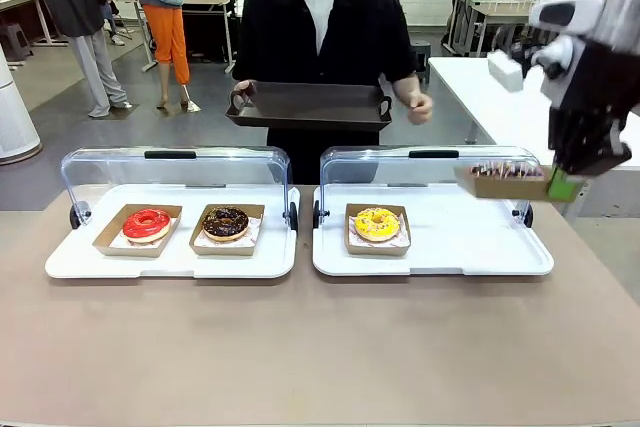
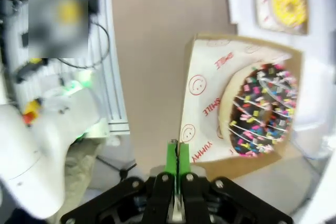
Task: Provide the desired donut to the person.
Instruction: Pick up and lift the Paper togo box containing the Donut pointed at by the person, then place the picked Paper togo box onto the Handle tray extended by the person.
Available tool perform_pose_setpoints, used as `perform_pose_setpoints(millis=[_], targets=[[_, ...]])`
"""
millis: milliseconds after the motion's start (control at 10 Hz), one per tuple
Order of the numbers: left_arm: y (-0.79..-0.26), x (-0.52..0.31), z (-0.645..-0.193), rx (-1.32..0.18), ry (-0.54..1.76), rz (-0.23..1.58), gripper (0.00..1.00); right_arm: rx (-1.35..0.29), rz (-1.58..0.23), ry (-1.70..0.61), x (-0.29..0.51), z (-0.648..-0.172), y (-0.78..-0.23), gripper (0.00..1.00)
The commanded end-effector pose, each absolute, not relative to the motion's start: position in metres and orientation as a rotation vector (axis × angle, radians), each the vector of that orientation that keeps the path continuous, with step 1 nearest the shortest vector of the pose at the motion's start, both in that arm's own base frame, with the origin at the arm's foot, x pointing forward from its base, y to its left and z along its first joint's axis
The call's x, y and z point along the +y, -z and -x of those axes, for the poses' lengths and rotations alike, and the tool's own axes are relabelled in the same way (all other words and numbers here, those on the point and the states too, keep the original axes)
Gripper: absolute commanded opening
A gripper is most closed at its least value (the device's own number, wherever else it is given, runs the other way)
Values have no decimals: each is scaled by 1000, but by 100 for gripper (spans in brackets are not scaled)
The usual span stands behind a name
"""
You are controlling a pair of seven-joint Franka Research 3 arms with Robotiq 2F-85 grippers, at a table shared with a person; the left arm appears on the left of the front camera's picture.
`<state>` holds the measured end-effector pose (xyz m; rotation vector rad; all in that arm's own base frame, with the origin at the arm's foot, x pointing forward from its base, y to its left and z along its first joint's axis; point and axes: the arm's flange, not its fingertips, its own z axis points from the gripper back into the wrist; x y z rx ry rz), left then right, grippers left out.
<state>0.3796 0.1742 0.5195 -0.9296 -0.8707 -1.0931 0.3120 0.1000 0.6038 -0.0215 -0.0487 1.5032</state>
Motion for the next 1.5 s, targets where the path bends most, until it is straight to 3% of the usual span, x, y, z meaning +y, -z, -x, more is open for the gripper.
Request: perform_pose_setpoints(millis=[0,300,700,1400], targets=[[-521,175,-379,-890,1100,937,100,-33,52,-1475,114,-333,-632,0],[-521,175,-379,-890,1100,937,100,-23,-3,-1491,133,-377,-660,0],[-521,175,-379,-890,1100,937,100,-48,-26,-1541,138,-419,-649,0],[-521,175,-379,-890,1100,937,100,-36,4,-1514,141,-406,-650,0]])
